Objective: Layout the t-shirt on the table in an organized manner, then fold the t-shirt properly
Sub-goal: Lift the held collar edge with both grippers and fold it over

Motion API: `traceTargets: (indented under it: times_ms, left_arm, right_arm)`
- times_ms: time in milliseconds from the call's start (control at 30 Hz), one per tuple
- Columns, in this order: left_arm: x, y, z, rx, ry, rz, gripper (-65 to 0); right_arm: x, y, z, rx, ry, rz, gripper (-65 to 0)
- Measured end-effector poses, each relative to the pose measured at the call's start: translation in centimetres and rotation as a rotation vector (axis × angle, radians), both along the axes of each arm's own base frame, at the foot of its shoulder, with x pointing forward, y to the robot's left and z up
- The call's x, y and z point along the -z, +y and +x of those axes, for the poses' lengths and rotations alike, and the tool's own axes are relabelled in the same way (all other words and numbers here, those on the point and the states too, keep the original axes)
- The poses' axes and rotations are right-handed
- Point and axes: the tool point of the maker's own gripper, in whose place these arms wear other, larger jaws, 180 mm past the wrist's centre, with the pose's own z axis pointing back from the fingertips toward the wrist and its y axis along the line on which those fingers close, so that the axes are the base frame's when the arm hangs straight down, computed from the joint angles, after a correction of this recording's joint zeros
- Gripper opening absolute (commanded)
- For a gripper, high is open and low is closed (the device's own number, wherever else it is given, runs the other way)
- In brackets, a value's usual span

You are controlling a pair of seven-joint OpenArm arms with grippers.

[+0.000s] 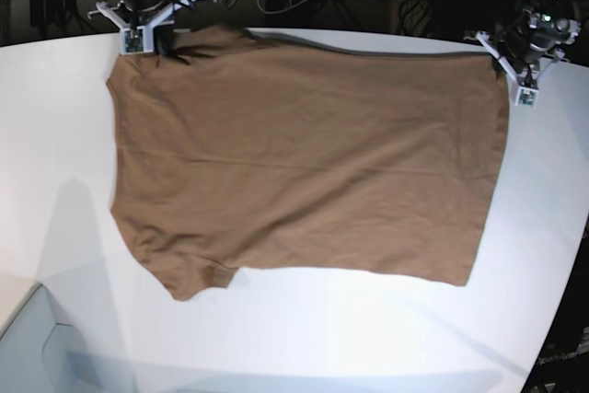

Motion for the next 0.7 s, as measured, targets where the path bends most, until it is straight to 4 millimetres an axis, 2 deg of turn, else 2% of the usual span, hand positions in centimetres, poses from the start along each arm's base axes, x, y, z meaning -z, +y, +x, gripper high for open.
traceTargets:
  times_ms: [200,333,433,533,700]
  left_arm:
    - [-0.9,2.2,-0.4,-0.051,-0.012,0.036,-65.0]
    - [-0.8,2.0,-0.4,-0.051,-0.016,0.027,-65.0]
    - [-0.5,1.4,-0.6,-0.063,-0.012,0.014,-65.0]
    - [-0.2,0.7,-0.7,-0.066,-0.012,-0.008,-65.0]
    - [-0.9,0.7,-0.2,-0.056,-0.029,0.005,-65.0]
  right_arm:
    - [-0.1,0.0,0.2,0.0,-0.005,0.0,-65.0]
    - [-0.2,-0.1,0.4,-0.009,-0.01,-0.006,-65.0]
    - [-0.4,-1.0,1.1,-0.022,-0.019,-0.035,-65.0]
    - [-0.4,-1.5,0.8,-0.018,0.008,-0.049,-65.0]
    - [-0.4,-1.4,0.7,-0.018,0.013,-0.048,-65.0]
